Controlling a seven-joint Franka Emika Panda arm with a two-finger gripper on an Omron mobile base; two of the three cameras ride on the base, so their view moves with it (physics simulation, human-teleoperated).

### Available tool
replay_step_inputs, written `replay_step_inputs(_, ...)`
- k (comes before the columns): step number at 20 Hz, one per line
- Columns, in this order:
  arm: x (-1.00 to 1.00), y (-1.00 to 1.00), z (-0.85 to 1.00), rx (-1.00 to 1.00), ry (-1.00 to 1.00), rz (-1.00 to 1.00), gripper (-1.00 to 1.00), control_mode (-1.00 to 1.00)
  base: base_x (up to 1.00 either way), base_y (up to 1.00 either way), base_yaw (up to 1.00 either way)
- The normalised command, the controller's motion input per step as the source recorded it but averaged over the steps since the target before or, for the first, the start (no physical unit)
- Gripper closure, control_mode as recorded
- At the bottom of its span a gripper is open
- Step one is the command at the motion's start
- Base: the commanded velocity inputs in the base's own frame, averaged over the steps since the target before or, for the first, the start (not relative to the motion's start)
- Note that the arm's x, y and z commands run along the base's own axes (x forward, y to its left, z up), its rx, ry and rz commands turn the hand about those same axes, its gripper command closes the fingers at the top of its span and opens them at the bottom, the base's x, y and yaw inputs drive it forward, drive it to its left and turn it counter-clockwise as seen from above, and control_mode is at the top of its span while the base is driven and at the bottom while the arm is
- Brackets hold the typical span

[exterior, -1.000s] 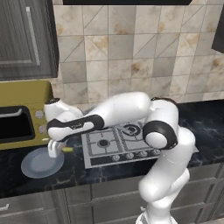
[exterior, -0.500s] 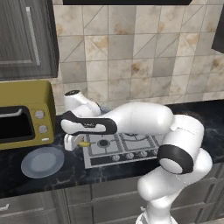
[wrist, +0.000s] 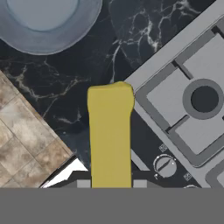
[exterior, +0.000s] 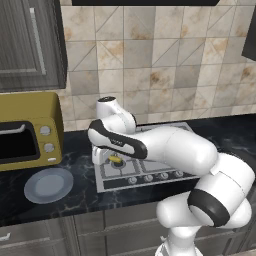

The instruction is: Pick up the butter stick and place it in the pan. Then turn on the burner for the pan.

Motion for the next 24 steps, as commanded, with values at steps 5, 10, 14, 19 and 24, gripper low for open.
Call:
replay_step_inputs(5, 0.14, -0.53, 0.23, 0.00, 0.00, -0.15, 1.00, -1.00, 0.00, 0.00, 0.00)
replay_step_inputs(10, 0.31, -0.46, 0.13, 0.00, 0.00, -0.15, 1.00, -1.00, 0.00, 0.00, 0.00)
replay_step_inputs(14, 0.49, -0.42, 0.08, 0.00, 0.00, -0.14, 1.00, -1.00, 0.00, 0.00, 0.00)
replay_step_inputs(19, 0.58, -0.30, 0.12, 0.00, 0.00, -0.14, 1.00, -1.00, 0.00, 0.00, 0.00)
replay_step_inputs(24, 0.62, -0.05, 0.08, 0.00, 0.00, -0.15, 1.00, -1.00, 0.00, 0.00, 0.00)
